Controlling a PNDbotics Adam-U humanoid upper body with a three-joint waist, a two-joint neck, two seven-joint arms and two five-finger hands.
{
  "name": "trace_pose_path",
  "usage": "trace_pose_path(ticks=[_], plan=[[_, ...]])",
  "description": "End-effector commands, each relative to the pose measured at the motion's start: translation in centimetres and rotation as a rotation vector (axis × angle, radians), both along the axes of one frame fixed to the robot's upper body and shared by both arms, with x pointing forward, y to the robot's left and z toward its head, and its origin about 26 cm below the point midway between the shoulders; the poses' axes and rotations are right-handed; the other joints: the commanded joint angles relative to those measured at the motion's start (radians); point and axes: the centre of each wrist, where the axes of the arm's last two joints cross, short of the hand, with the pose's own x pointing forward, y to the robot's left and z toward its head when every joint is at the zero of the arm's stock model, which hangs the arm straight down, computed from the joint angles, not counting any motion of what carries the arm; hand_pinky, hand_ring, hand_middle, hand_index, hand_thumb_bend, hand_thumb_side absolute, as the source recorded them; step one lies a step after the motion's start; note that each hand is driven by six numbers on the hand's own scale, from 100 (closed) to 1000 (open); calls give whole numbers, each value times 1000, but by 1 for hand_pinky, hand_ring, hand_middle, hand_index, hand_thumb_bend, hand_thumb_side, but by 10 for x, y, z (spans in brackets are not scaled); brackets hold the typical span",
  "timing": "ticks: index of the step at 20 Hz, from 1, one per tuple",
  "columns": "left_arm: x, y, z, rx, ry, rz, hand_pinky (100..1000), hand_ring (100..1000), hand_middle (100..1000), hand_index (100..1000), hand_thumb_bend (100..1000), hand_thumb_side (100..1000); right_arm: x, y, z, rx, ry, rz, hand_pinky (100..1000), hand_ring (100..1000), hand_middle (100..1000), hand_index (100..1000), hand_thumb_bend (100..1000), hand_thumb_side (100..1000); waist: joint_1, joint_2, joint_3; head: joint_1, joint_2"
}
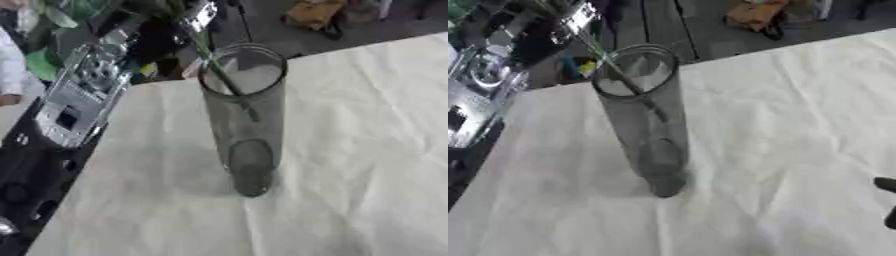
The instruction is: Arrange flowers into the vase.
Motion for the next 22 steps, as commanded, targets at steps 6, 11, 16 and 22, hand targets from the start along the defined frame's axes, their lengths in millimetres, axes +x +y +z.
trace_pose_path(ticks=[6,11,16,22], plan=[[-9,7,15,148,-14,28,409,622,617,787,100,885,-3,-3,8,-22,-10,-2,896,568,455,678,100,1000,11,-47,2,3,11],[-7,7,17,180,2,20,419,633,630,803,100,921,-3,-3,7,-29,-2,-3,897,568,455,678,100,1000,17,-51,1,7,13],[-5,8,20,204,40,1,450,659,656,826,100,952,-3,-3,8,-34,5,-5,898,568,454,678,100,1000,24,-57,-3,14,14],[-4,11,22,245,52,0,486,690,690,849,100,977,-4,-4,7,-41,16,-7,900,567,454,678,100,1000,32,-62,-6,18,16]])
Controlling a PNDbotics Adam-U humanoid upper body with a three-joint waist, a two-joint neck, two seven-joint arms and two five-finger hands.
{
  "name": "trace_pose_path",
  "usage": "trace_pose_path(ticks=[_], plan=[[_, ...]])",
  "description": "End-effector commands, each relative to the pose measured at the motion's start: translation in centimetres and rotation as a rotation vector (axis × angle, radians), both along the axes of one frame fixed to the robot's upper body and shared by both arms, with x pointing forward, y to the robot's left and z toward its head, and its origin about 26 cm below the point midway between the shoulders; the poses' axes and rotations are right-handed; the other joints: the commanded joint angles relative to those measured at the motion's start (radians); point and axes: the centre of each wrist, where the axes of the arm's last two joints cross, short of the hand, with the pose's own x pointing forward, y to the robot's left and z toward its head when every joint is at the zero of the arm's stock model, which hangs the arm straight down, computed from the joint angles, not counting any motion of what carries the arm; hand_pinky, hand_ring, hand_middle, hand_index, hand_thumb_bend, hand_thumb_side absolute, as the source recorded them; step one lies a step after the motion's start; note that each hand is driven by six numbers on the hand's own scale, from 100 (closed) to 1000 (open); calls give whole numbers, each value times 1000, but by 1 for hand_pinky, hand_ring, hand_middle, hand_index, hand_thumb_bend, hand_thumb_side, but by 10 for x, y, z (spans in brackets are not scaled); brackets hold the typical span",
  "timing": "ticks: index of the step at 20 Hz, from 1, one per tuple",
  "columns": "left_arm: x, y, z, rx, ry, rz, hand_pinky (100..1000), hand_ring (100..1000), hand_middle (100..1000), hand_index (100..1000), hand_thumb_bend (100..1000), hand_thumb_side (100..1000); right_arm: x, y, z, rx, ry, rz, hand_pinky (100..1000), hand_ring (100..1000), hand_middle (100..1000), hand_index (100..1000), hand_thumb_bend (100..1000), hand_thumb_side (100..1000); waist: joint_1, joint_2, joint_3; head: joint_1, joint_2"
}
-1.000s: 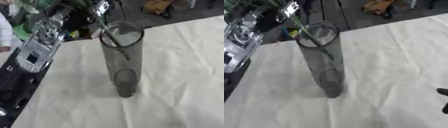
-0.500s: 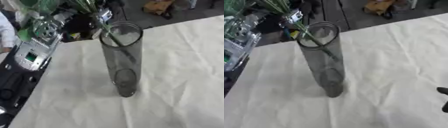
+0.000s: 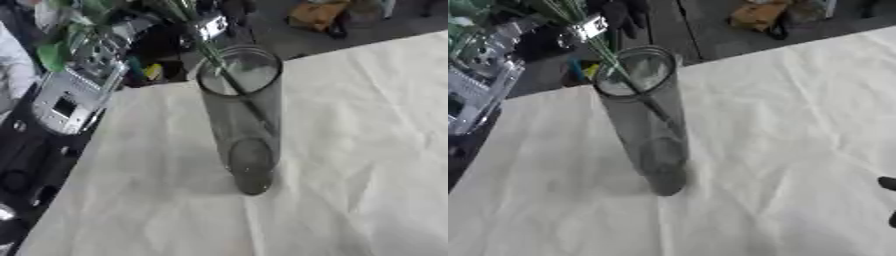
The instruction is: Arrange flowers into the vase.
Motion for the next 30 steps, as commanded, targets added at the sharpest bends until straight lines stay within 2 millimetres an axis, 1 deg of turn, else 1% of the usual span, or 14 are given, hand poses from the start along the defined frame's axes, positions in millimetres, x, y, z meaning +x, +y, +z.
trace_pose_path(ticks=[1,5,7,9,13,17,22,23,24,27,29,30], plan=[[-6,7,14,28,-31,9,519,713,716,866,100,989,-3,-2,8,-31,-17,-7,901,567,453,678,100,1000,8,-43,-1,5,8],[-7,9,16,89,-28,8,548,735,739,884,100,1000,-3,-2,8,-38,-7,-7,902,567,453,678,100,1000,16,-50,-2,8,11],[-6,11,16,116,-20,13,589,761,767,909,100,1000,-3,-2,8,-40,-2,-9,903,567,453,678,100,1000,19,-53,-2,9,15],[-5,13,16,135,-17,16,606,772,779,923,100,1000,-3,-3,8,-40,5,-12,905,565,451,676,100,1000,21,-56,-2,10,17],[-6,17,18,155,-23,26,688,827,840,1000,100,1000,-3,-3,8,-36,21,-14,906,562,448,673,100,1000,24,-60,1,11,21],[-5,19,18,163,-22,31,754,867,899,1000,100,1000,-3,-4,8,-33,27,-17,906,561,447,672,100,1000,24,-62,2,12,21],[-3,20,17,186,0,37,807,891,924,1000,100,1000,-3,-4,8,-32,32,-18,906,561,447,672,100,1000,24,-63,1,14,21],[-2,20,17,193,14,35,811,891,924,1000,209,1000,-3,-4,8,-31,31,-18,906,561,446,671,100,1000,24,-63,1,15,21],[-1,20,16,198,28,30,811,891,924,1000,261,1000,-3,-4,8,-31,32,-17,907,561,446,671,100,1000,24,-63,1,14,21],[-1,20,17,207,47,24,823,896,931,1000,336,1000,-3,-3,8,-33,34,-16,908,561,445,671,100,1000,24,-62,1,15,22],[-1,19,18,218,52,28,829,899,934,1000,363,1000,-3,-3,8,-34,35,-14,908,561,445,671,100,1000,24,-61,1,16,21],[-1,19,18,226,54,31,837,902,937,1000,399,1000,-3,-3,8,-35,35,-14,908,561,445,671,100,1000,24,-61,1,16,21]])
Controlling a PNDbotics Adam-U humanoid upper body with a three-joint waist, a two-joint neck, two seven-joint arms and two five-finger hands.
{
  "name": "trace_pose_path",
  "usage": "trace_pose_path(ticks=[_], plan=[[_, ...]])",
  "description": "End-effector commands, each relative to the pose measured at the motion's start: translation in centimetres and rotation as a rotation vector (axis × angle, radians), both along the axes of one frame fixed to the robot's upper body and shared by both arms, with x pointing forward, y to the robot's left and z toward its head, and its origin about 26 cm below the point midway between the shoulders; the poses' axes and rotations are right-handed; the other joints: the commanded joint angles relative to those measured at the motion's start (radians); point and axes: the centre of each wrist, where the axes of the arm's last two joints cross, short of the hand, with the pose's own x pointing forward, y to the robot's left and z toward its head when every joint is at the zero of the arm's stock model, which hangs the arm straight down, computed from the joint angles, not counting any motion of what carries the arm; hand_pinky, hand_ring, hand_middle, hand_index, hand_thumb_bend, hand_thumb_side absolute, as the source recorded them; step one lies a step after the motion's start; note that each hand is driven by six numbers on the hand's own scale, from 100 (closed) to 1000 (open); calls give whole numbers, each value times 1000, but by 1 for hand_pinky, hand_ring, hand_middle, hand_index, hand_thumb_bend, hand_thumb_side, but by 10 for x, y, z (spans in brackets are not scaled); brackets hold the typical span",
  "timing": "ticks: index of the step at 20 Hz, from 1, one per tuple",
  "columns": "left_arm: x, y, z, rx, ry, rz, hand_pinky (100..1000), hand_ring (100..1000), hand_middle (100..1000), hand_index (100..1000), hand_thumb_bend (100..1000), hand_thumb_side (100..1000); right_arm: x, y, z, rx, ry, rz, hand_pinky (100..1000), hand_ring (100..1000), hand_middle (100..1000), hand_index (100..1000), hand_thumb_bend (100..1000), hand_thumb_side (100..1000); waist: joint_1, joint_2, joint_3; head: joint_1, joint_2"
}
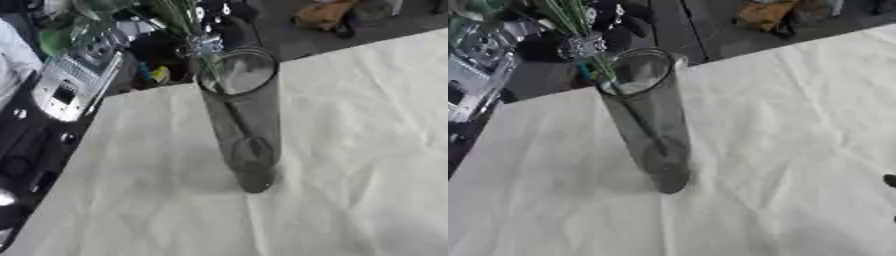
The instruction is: Arrange flowers into the vase.
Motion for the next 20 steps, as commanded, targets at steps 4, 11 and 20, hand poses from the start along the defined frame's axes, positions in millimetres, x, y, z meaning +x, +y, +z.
trace_pose_path(ticks=[4,11,20], plan=[[-7,6,18,75,-30,49,860,912,944,1000,450,1000,-3,-1,7,-28,-15,-1,908,561,445,671,100,1000,8,-39,2,4,6],[-8,4,21,129,-24,71,875,917,953,1000,451,1000,-2,0,7,-30,-8,5,909,561,444,670,100,1000,8,-41,3,7,9],[-13,12,23,175,-28,95,900,925,964,1000,471,1000,-3,-2,7,-26,-3,1,908,561,444,670,100,1000,8,-48,7,5,12]])
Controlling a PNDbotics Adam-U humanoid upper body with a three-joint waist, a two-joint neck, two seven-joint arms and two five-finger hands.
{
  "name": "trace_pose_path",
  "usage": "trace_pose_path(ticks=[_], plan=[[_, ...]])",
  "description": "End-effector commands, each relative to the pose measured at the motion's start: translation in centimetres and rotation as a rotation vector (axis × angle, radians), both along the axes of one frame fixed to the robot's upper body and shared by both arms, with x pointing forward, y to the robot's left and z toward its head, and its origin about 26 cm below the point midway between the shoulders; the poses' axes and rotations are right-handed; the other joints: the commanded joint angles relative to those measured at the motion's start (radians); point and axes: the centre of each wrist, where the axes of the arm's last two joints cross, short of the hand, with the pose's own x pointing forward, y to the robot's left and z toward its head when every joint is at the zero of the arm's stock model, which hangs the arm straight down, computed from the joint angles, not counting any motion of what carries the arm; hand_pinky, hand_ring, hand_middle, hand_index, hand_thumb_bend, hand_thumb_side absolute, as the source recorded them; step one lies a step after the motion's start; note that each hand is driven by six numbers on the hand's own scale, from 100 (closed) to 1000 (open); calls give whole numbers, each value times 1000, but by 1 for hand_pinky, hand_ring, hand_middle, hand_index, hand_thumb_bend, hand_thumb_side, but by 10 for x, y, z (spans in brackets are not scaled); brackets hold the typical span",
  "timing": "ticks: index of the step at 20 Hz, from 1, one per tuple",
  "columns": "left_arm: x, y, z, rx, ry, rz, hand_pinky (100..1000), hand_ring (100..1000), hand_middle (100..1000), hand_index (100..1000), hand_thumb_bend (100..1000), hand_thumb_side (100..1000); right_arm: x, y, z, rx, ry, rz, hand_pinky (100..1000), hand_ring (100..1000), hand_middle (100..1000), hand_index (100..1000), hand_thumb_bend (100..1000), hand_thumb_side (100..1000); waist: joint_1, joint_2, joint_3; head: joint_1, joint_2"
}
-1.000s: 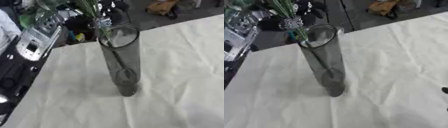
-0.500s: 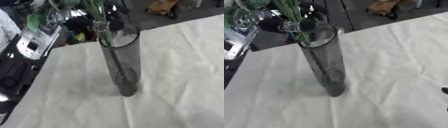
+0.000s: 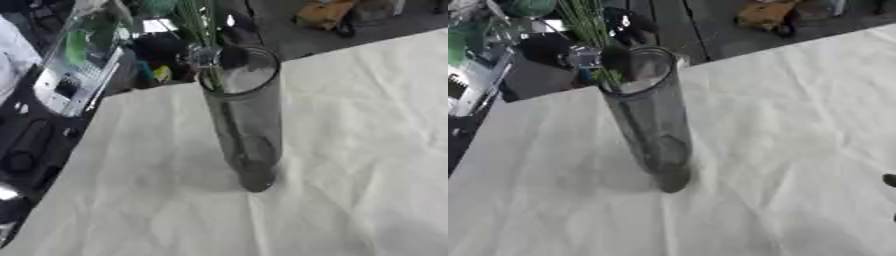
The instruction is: Arrange flowers into the vase.
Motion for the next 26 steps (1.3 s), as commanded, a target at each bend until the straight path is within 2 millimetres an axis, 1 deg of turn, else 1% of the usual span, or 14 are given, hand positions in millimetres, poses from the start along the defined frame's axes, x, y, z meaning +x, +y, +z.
trace_pose_path(ticks=[1,4,5,8,12,14,18,26], plan=[[-9,13,16,16,-46,34,897,923,964,1000,457,1000,-2,-1,8,-21,-20,1,908,561,444,670,100,1000,8,-40,2,3,3],[-10,13,15,-26,-47,17,888,919,966,1000,434,1000,-2,-1,8,-21,-19,1,908,561,444,670,100,1000,7,-40,2,3,1],[-10,13,15,-45,-45,8,875,914,973,1000,440,1000,-2,-1,8,-21,-19,1,909,561,443,670,100,1000,7,-39,1,3,0],[-11,15,15,-86,-50,-3,897,924,994,1000,464,1000,-3,-1,7,-22,-18,-1,909,561,443,670,100,1000,7,-39,1,3,0],[-14,19,19,-60,-73,16,924,935,1000,1000,479,1000,-3,-2,7,-23,-13,-4,910,560,443,670,100,1000,8,-42,5,5,5],[-14,21,21,-19,-76,32,940,940,1000,1000,489,1000,-3,-2,7,-22,-8,-7,910,560,443,670,100,1000,8,-45,9,5,8],[-14,26,21,17,-60,33,938,937,1000,1000,491,1000,-3,-3,7,-20,-4,-10,910,560,443,670,100,1000,8,-48,12,3,11],[-17,37,13,78,-41,44,942,936,991,1000,513,1000,-4,-4,7,-16,-5,-17,909,561,443,670,100,1000,8,-50,17,-3,15]])
